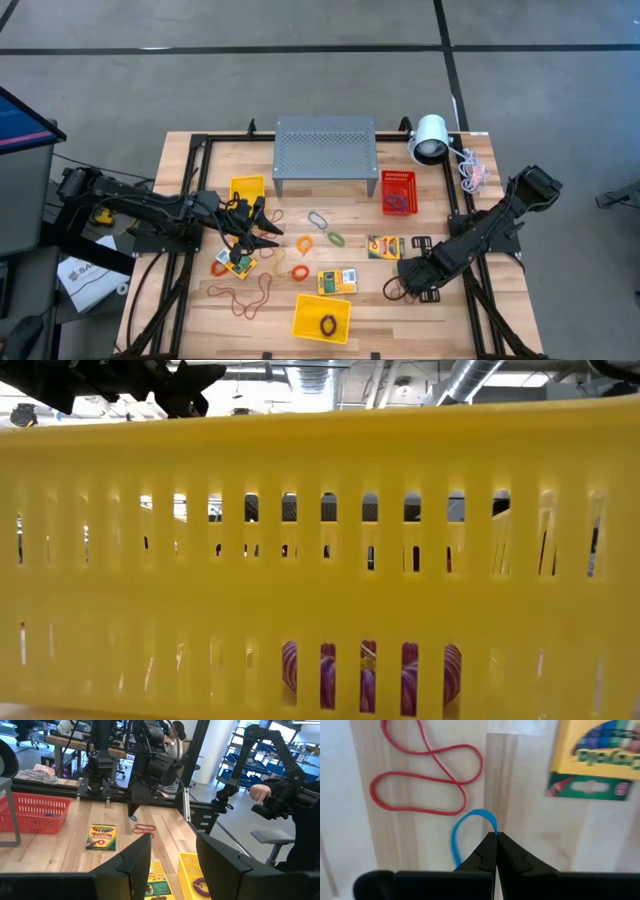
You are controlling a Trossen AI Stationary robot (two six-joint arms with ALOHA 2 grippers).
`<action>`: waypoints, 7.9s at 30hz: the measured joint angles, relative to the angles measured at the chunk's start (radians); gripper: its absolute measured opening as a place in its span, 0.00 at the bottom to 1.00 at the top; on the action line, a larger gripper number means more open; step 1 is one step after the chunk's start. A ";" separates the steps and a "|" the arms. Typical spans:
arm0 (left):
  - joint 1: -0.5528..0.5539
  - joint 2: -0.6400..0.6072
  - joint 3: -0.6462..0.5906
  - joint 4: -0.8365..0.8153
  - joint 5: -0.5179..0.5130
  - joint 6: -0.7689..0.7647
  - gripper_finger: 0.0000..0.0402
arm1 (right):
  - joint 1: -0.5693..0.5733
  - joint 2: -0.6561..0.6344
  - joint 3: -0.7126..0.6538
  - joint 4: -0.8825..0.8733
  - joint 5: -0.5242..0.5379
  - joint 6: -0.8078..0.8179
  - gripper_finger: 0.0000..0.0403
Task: Pick & Place Office Desk Supplies
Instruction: Put the blue rubber band into the red bin, then put the yellow spiral keychain into the bottom yellow bin
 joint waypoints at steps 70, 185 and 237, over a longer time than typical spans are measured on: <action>0.000 0.000 0.000 -0.037 0.000 0.003 0.39 | -0.591 -0.469 -0.058 0.119 0.523 -0.343 0.00; 0.001 0.000 0.000 -0.080 -0.001 0.064 0.39 | -0.688 -0.646 -0.141 0.454 0.162 -0.473 0.56; 0.031 0.476 0.306 -0.508 -0.108 -0.003 0.39 | -0.404 -0.140 -0.141 1.105 0.106 -0.586 0.55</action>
